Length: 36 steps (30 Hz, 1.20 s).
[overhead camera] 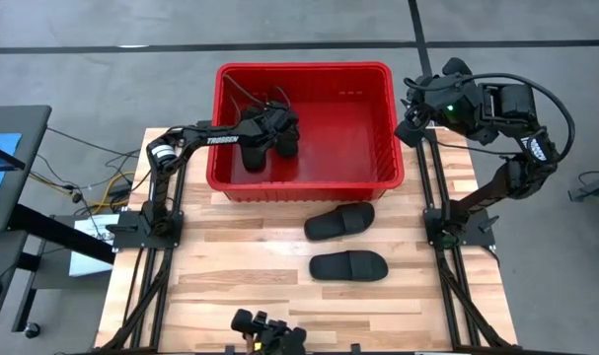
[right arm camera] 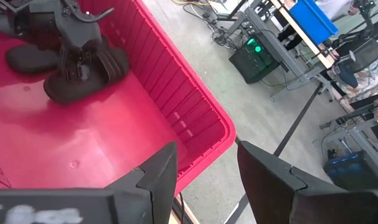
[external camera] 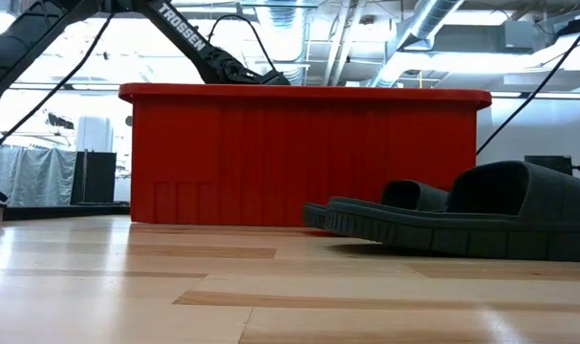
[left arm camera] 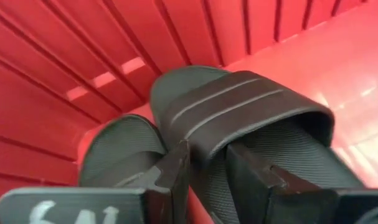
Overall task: Pick and place slides into bin
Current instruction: Put the black slide into the red bin
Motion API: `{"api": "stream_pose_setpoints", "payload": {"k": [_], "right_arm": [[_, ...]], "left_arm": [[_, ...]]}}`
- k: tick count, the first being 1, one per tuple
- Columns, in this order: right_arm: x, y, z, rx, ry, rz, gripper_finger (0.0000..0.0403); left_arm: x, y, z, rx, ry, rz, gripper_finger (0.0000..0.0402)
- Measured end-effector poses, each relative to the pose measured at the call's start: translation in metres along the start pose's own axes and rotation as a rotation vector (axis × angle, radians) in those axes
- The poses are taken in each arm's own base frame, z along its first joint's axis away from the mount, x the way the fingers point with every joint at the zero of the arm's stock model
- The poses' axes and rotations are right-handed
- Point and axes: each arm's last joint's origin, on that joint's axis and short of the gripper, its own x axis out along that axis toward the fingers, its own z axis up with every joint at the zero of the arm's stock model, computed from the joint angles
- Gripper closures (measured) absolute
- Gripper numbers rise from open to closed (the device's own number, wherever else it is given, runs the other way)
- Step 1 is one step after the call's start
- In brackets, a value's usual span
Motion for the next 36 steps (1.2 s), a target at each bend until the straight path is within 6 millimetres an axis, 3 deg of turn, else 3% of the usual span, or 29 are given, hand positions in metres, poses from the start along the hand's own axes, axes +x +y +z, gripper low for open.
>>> {"api": "stream_pose_setpoints", "payload": {"k": [8,20,26,36], "right_arm": [[0.0,0.0,0.0,0.0,0.0,0.0,0.0242],[0.0,0.0,0.0,0.0,0.0,0.0,0.0242],[0.0,0.0,0.0,-0.001,0.0,0.0,0.0242],[0.0,0.0,0.0,-0.003,0.0,0.0,0.0242]], "left_arm": [[0.0,-0.002,-0.001,-0.006,0.008,-0.025,0.0303],[-0.001,-0.004,-0.004,0.002,0.044,-0.079,0.0221],[-0.002,-0.005,-0.009,0.014,0.101,-0.138,0.0206],[-0.029,0.003,0.005,0.044,0.071,-0.142,0.0205]]}}
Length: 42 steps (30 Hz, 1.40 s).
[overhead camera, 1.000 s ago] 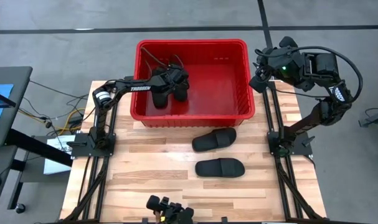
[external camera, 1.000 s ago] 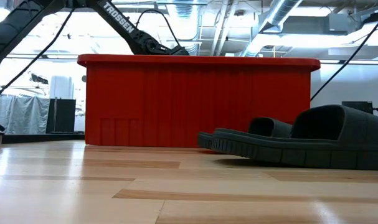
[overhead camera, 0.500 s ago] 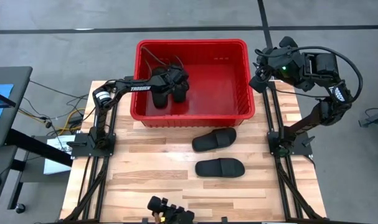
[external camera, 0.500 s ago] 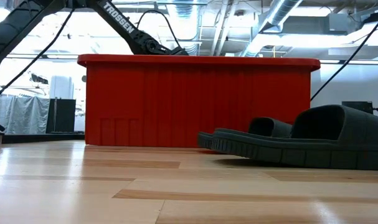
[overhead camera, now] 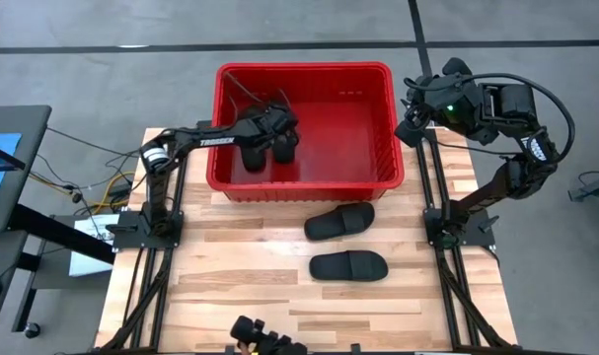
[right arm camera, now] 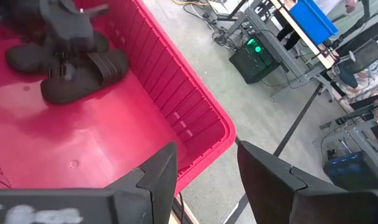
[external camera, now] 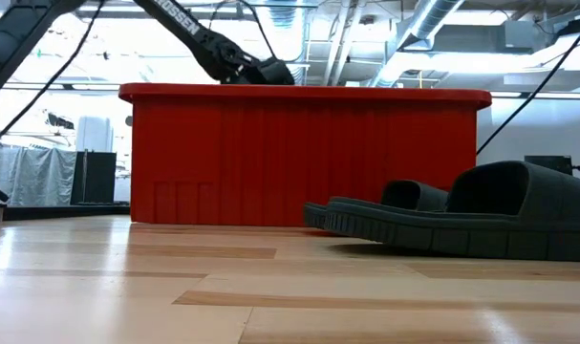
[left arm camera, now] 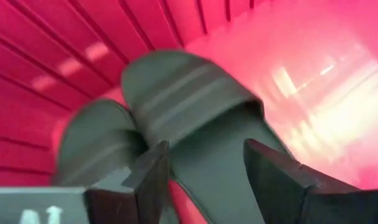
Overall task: Pick and place slides into bin
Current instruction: Put the black slide into the red bin
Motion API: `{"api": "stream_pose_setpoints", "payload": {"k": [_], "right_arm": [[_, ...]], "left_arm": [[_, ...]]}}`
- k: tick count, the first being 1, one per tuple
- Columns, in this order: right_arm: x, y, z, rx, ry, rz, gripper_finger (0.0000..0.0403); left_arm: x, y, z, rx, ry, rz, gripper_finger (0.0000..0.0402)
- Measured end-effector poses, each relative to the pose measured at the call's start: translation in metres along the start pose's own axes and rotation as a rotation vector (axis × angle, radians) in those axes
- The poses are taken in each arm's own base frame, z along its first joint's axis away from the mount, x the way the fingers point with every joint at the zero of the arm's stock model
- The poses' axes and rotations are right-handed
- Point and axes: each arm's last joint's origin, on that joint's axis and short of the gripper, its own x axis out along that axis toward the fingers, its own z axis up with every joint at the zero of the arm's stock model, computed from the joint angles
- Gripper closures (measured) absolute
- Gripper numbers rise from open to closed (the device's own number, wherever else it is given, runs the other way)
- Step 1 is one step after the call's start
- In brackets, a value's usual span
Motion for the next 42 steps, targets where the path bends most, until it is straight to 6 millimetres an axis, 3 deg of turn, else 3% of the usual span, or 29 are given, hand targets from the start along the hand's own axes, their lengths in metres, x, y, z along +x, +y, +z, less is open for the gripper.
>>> {"api": "stream_pose_setpoints", "payload": {"k": [5,11,18,26,31,34,42], "right_arm": [[0.0,0.0,0.0,0.0,0.0,0.0,0.0242],[0.0,0.0,0.0,0.002,0.0,0.0,0.0242],[-0.003,0.001,-0.002,0.08,-0.011,0.121,0.0242],[-0.005,0.023,-0.017,0.161,0.039,0.329,0.0242],[-0.006,0.053,-0.032,0.211,0.115,0.394,0.0242],[-0.007,0.079,-0.04,0.267,0.177,0.43,0.0242],[-0.018,0.175,-0.065,0.271,0.306,0.426,0.0242]], "left_arm": [[-0.023,0.011,0.015,-0.007,-0.05,-0.021,0.0205],[-0.076,0.02,0.033,-0.045,-0.141,-0.131,0.0205],[-0.177,0.039,0.052,-0.13,-0.364,-0.3,0.0205],[-0.292,0.057,0.035,-0.101,-0.553,-0.553,0.0205],[-0.344,0.07,0.017,-0.079,-0.639,-0.646,0.0205],[-0.365,0.079,0.004,-0.036,-0.666,-0.7,0.0205],[-0.404,0.105,-0.021,0.035,-0.697,-0.89,0.0205]]}}
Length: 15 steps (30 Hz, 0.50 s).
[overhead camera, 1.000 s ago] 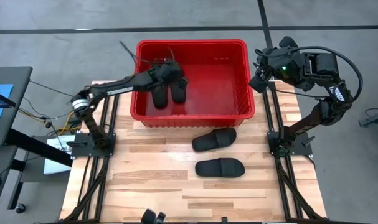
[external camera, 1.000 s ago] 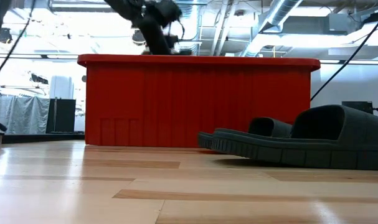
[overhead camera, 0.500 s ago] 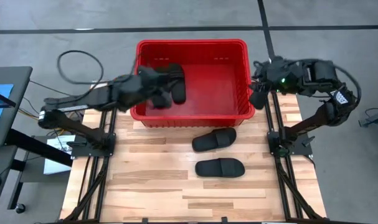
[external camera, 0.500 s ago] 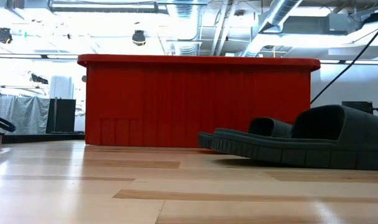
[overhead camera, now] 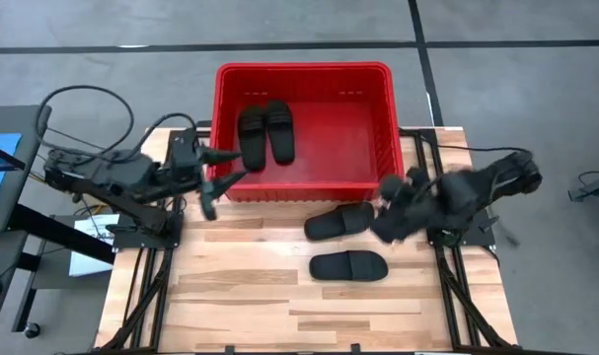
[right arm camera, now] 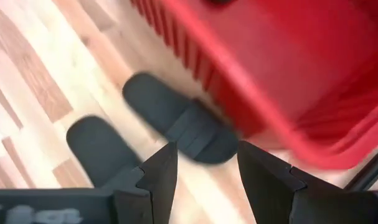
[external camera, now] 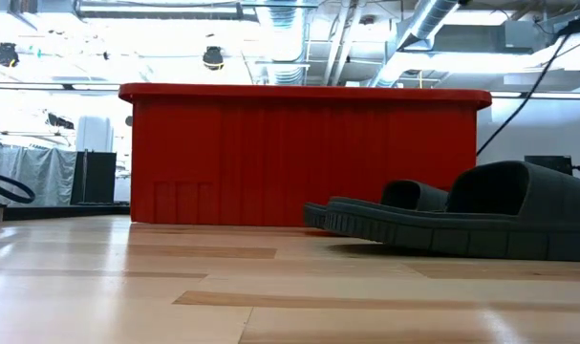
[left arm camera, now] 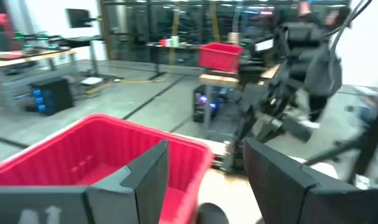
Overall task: Pick and place slides into bin
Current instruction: Put the black slide into the red bin
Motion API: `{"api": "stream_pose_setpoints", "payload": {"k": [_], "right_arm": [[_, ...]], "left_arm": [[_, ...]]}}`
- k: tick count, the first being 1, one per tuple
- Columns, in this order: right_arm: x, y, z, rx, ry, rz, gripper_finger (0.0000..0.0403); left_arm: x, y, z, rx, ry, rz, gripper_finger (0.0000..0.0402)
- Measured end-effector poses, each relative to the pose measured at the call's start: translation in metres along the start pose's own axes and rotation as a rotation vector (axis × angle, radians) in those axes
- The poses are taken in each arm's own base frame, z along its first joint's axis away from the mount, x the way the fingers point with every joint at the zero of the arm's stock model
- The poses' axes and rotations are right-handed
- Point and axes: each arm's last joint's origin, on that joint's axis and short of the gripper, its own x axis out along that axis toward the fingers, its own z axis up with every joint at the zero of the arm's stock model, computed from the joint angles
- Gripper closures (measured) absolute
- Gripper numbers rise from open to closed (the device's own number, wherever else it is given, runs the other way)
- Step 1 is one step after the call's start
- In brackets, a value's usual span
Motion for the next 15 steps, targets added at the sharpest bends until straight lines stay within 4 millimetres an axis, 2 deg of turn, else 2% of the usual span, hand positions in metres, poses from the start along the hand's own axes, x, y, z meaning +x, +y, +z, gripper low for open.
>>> {"api": "stream_pose_setpoints", "payload": {"k": [8,15], "right_arm": [[0.039,0.074,-0.038,0.222,0.056,-0.134,0.0242],[0.062,0.107,-0.062,0.356,0.188,-0.212,0.0242]], "left_arm": [[-0.027,-0.009,0.003,0.004,-0.007,-0.133,0.0205],[-0.035,-0.017,0.002,0.039,-0.001,-0.202,0.0205]]}}
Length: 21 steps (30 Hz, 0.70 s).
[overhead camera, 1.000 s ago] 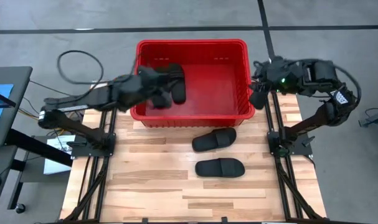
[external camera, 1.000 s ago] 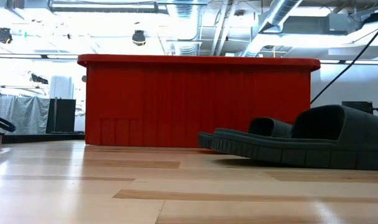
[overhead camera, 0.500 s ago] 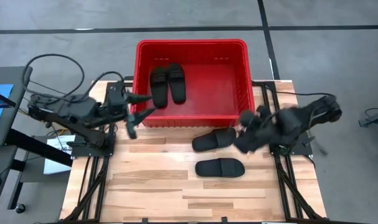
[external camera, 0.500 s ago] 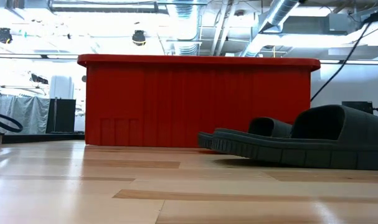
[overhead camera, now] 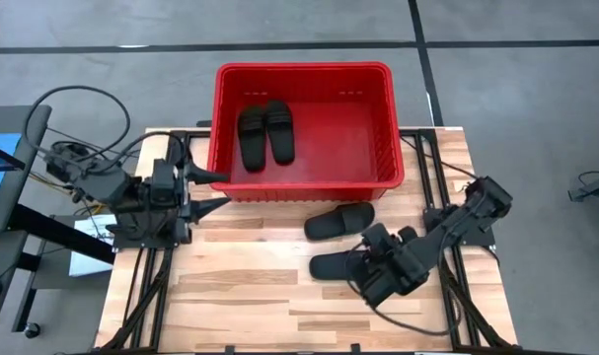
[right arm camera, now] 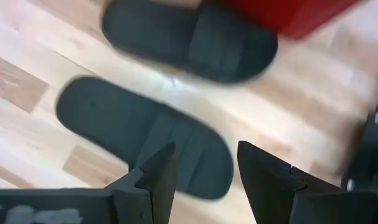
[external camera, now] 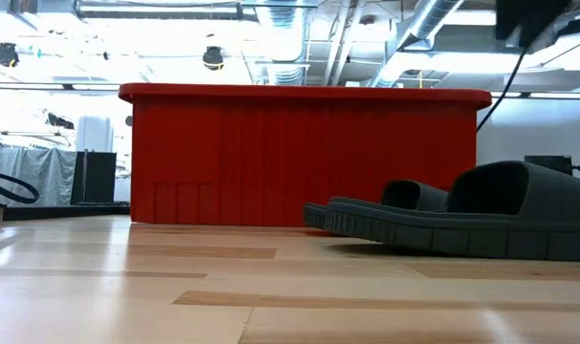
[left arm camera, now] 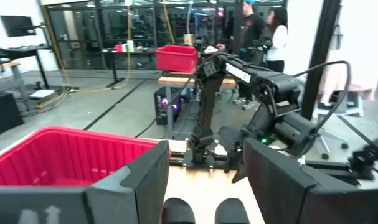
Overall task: Pick and place slides into bin
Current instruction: Put the black slide into the red bin
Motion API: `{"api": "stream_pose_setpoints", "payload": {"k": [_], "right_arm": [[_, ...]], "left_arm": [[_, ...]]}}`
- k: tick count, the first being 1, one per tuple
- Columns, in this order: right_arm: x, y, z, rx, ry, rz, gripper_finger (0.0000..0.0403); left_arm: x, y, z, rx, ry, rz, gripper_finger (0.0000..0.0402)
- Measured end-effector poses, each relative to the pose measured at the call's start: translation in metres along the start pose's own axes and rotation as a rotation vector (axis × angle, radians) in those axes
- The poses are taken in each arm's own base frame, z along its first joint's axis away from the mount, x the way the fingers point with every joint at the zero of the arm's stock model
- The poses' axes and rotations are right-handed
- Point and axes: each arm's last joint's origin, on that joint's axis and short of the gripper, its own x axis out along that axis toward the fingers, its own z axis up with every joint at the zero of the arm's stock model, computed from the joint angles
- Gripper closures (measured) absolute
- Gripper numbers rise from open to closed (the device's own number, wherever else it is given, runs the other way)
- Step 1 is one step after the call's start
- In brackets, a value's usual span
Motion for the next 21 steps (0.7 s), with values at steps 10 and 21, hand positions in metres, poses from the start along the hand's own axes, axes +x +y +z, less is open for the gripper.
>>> {"api": "stream_pose_setpoints", "payload": {"k": [10,21], "right_arm": [[0.023,0.01,-0.019,0.184,0.235,-0.152,0.0242],[0.071,0.004,-0.044,0.253,0.338,-0.205,0.0242]], "left_arm": [[-0.005,-0.009,-0.003,0.019,0.026,-0.109,0.0205],[-0.021,-0.002,0.004,-0.036,-0.009,-0.15,0.0205]]}}
